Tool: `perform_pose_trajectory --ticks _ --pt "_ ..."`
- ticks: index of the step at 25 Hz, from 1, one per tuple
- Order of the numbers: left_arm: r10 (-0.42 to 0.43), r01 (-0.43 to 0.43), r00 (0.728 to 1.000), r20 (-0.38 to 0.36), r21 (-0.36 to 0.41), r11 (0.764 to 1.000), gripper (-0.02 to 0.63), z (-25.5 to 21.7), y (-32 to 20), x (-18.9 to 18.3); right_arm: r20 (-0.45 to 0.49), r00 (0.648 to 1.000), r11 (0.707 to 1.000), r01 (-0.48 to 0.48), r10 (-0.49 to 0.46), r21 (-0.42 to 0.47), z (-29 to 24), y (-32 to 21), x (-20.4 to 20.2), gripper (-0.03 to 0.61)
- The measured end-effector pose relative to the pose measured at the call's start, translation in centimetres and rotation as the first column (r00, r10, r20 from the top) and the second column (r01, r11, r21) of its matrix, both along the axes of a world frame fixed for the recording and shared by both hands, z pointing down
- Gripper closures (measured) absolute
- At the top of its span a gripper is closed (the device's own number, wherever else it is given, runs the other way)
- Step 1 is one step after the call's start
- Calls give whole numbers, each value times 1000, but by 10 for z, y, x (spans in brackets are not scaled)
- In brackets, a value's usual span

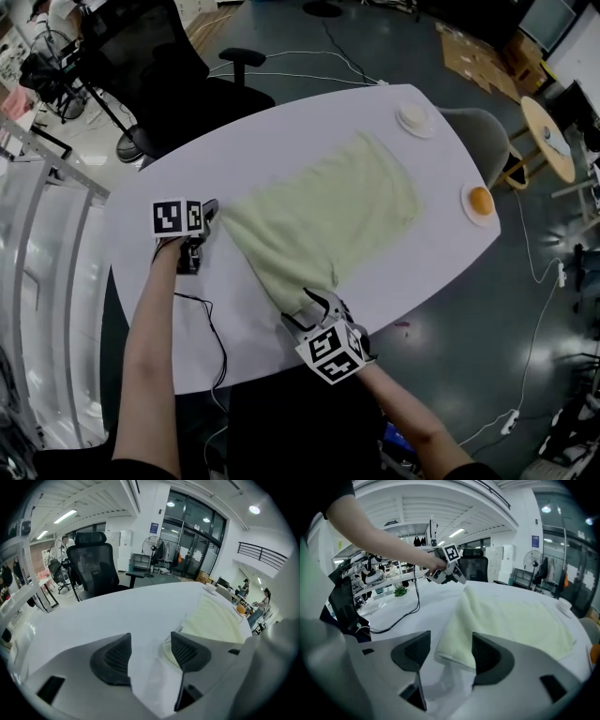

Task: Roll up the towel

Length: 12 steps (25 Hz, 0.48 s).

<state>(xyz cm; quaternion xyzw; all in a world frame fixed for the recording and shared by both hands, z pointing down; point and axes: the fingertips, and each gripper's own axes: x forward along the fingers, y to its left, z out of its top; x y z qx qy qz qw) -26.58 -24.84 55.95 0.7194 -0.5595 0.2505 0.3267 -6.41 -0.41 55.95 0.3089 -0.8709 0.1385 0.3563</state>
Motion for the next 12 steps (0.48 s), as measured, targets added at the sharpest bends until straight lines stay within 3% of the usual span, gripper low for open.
perform_pose_trajectory --ticks 6,12 --pt "-2 -4 993 -121 -50 999 325 17 3 13 -50 999 1000 14 -14 -1 16 8 -13 288" --pt "27 -36 994 -110 -76 996 332 33 -1 22 -79 997 1000 17 -18 -16 31 14 -22 308"
